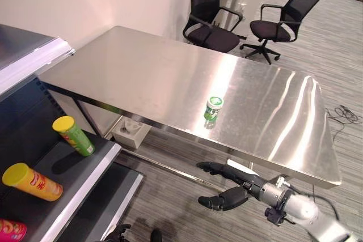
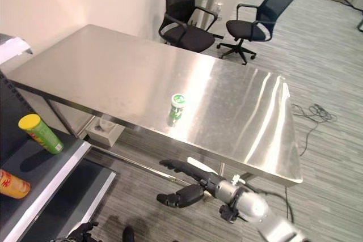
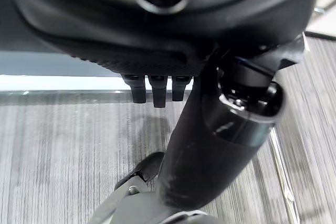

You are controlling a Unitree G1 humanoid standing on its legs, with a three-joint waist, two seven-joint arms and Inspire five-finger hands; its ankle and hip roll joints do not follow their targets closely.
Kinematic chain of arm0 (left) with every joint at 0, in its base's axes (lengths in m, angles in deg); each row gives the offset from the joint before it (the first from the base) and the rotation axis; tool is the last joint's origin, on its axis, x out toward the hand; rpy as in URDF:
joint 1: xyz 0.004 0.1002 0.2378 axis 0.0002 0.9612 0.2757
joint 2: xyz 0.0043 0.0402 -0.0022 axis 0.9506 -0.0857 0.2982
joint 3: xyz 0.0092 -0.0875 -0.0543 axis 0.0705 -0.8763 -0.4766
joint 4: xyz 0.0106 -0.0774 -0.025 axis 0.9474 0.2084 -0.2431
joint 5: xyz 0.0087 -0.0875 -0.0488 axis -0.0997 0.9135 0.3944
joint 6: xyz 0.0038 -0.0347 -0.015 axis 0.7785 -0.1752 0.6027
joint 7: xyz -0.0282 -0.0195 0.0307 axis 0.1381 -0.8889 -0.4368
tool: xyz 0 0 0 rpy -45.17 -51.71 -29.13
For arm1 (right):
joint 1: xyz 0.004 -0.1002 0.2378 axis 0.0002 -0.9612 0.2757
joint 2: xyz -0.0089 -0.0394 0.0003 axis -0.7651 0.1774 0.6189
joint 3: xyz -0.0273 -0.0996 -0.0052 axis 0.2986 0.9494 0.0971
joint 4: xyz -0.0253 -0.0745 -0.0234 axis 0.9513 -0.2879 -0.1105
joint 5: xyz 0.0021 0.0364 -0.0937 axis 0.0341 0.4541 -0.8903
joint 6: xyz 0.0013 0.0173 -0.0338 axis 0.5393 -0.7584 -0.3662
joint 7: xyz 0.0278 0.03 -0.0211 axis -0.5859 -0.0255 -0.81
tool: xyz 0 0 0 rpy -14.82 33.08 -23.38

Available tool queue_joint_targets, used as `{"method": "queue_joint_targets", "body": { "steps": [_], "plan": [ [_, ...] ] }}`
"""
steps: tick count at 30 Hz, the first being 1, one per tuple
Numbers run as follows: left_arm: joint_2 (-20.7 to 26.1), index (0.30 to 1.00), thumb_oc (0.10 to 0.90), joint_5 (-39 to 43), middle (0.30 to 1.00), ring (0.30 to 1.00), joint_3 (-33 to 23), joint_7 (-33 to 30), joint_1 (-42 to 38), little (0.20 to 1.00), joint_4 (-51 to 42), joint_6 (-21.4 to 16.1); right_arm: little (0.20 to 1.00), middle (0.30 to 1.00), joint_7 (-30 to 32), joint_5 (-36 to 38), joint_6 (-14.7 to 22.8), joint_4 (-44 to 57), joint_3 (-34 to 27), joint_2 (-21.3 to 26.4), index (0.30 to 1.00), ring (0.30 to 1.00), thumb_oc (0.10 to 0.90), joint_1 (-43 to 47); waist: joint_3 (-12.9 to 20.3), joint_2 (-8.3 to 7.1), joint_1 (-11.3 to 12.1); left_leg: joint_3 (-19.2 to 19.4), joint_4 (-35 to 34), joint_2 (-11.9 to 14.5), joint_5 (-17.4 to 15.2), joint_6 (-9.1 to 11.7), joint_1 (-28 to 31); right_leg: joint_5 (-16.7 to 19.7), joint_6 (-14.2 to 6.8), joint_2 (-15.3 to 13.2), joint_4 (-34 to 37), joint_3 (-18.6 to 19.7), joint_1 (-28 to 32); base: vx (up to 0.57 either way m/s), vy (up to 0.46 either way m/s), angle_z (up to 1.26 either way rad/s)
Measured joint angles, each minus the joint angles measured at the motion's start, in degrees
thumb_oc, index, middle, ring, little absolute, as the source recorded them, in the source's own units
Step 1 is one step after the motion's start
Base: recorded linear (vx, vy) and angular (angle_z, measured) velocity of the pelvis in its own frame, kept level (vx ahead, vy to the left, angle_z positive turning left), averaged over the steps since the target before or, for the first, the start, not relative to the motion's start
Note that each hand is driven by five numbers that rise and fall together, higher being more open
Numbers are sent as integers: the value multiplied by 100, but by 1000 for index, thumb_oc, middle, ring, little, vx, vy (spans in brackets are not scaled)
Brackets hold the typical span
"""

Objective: Put the goods on the table back onto the shelves and tidy them up.

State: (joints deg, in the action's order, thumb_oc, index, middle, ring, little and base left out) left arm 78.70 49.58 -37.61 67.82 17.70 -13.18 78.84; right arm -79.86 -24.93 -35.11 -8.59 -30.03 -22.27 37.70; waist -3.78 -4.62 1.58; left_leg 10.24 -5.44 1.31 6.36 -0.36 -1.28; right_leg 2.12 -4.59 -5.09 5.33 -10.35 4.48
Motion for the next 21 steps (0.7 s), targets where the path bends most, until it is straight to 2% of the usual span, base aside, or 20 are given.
{"method": "queue_joint_targets", "body": {
  "steps": [2, 8, 9, 11, 14, 16, 19, 21],
  "plan": [
    [-5, 900, 800, -15, 900, 900, 49, 56, -2, 900, -5, -19, 900, 900, -115, 172, -13, 67, 214, 118, 900, 900, 800, 517, 7, 14, -58, 37, -2, 4, -28, 13, 11, -8, -4, 1, 1, 52, -10, 34, 20, -7],
    [-109, 900, 800, -5, 900, 900, 21, 59, 21, 900, 68, -76, 900, 900, -209, 1111, -16, 715, 282, 177, 900, 900, 800, 1502, 39, 39, -84, 59, -3, 8, -43, 43, 18, -9, -6, 3, 2, 92, -18, 15, -2, -3],
    [-116, 900, 800, -2, 900, 900, 22, 59, 15, 900, 62, -79, 900, 900, -208, 1371, 71, 863, 274, 148, 900, 900, 800, 1640, 68, 37, -51, 58, -2, 10, -42, 44, 15, -10, -6, 6, 3, 89, -14, 0, 0, 0],
    [-178, 900, 800, 3, 900, 900, 24, 60, -13, 900, 133, -78, 900, 900, -243, 1880, 65, 1286, 544, 110, 900, 900, 800, 2537, 123, 37, 49, 41, 2, 10, -40, 47, 18, -10, -5, 10, 2, 67, -3, 29, -28, 5],
    [-132, 900, 800, 4, 900, 900, 28, 60, -5, 900, 120, -82, 900, 900, -220, 2227, 137, 1374, 496, -110, 900, 900, 800, 3056, 170, -26, 90, 11, 24, 10, -11, 35, 27, -11, -6, 16, 1, 33, 23, 21, -17, 8],
    [-170, 900, 800, 4, 900, 900, 27, 58, -11, 900, 122, -82, 900, 900, -105, 2220, 160, 1480, 381, -91, 900, 900, 800, 3152, 193, -53, 106, -44, 22, -2, -13, 38, 35, -24, -23, 7, 1, -28, 65, 19, -11, 12],
    [-164, 900, 800, 4, 900, 900, 26, 54, -9, 900, 128, -81, 900, 900, 125, 1901, 276, 1496, -208, -112, 900, 900, 800, 3134, 237, -69, 101, -51, 9, -18, -32, 61, 48, -26, -24, -8, 1, -29, 81, 5, -3, 2],
    [-128, 900, 800, 3, 900, 900, 33, 42, 11, 900, 126, -77, 900, 900, 598, 1141, 496, 1097, -803, -143, 900, 900, 800, 2983, 285, -62, 90, -52, -1, -24, -34, 61, 48, -26, -26, -15, 1, -29, 81, 0, 0, 0]
  ]
}}
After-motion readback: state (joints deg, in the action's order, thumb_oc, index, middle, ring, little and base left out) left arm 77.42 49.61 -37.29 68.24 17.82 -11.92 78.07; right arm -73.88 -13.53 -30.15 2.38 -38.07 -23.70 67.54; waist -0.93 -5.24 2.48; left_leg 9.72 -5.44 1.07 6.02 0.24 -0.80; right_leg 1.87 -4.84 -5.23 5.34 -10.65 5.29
